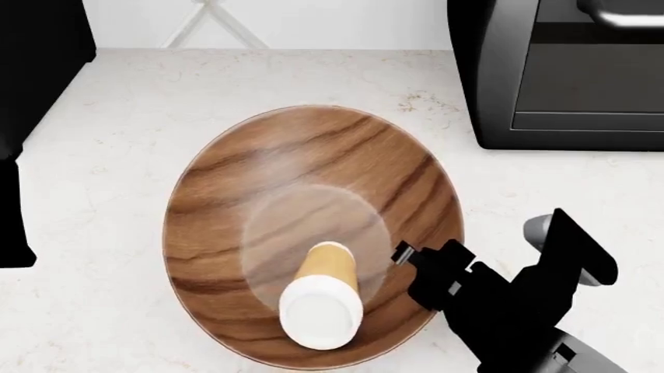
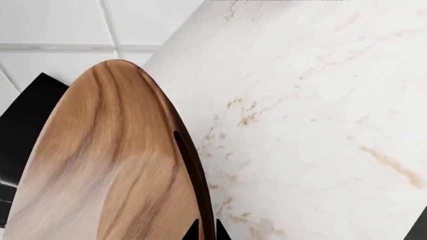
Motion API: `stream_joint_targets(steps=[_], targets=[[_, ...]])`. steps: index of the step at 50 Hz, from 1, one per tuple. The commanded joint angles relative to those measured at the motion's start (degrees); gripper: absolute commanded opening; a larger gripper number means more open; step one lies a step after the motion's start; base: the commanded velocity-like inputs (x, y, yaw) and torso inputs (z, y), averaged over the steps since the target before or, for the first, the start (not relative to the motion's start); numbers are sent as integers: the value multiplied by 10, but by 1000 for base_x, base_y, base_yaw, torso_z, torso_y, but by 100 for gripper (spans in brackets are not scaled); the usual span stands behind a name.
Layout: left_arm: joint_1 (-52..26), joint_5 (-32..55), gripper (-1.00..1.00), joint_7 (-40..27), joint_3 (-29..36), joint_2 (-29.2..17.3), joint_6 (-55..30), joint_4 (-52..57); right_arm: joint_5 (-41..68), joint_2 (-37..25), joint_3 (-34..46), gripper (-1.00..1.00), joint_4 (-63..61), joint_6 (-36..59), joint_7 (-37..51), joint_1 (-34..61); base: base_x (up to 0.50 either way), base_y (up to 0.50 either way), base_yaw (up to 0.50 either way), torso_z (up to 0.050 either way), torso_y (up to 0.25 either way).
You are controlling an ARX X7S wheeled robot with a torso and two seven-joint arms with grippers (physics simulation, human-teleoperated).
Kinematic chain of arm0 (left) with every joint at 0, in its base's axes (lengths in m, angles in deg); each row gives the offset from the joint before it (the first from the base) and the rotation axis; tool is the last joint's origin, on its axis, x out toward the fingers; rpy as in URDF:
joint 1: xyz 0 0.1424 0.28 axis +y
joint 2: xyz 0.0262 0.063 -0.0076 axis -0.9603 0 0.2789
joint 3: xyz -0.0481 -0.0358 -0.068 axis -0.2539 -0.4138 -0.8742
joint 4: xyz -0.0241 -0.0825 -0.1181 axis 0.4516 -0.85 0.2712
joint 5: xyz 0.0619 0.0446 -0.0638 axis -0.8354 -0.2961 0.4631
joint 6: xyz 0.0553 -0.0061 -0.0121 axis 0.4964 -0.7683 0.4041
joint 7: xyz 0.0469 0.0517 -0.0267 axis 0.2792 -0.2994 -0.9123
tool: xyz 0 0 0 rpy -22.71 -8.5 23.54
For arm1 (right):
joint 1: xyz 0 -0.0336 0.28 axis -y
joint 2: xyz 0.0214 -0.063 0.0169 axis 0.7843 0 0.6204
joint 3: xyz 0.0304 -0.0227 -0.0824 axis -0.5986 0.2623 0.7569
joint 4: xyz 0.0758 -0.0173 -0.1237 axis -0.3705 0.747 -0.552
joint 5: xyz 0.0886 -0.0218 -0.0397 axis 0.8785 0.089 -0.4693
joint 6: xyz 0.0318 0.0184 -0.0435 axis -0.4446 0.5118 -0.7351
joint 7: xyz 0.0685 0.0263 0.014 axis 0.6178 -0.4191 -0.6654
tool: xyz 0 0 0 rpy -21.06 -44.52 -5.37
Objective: Place the cup inside the bowl on the dining table and move the bowl to any counter.
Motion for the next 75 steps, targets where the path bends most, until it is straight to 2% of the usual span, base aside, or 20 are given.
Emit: stream_joint_targets(steps=[1,26,29,36,45,63,70,75], targets=[[1,-1,100,2,-2,0,6,-3,10,0,-2,100,-9,-2,-2,0,0,0,0,0,0],[-5,3,100,-8,7,3,5,2,19,-10,-15,100,-48,-11,15,1,0,0,0,0,0],[-1,1,100,-5,6,2,8,-1,-4,-21,-3,100,-68,-12,-3,6,0,0,0,0,0],[-7,1,100,-18,17,9,2,6,-54,-43,4,100,-125,-28,23,10,0,0,0,0,0],[-19,-2,100,-46,41,28,-9,21,-69,-69,21,100,-166,-7,39,17,0,0,0,0,0],[-18,6,100,-29,29,13,-1,7,-72,-93,26,100,-195,8,46,52,0,0,0,0,0],[-23,15,100,-30,27,12,-6,3,-153,-141,91,100,-248,37,13,66,0,0,0,0,0],[-35,35,100,-42,27,13,-25,-3,-221,-164,114,100,-291,2,-23,49,0,0,0,0,0]])
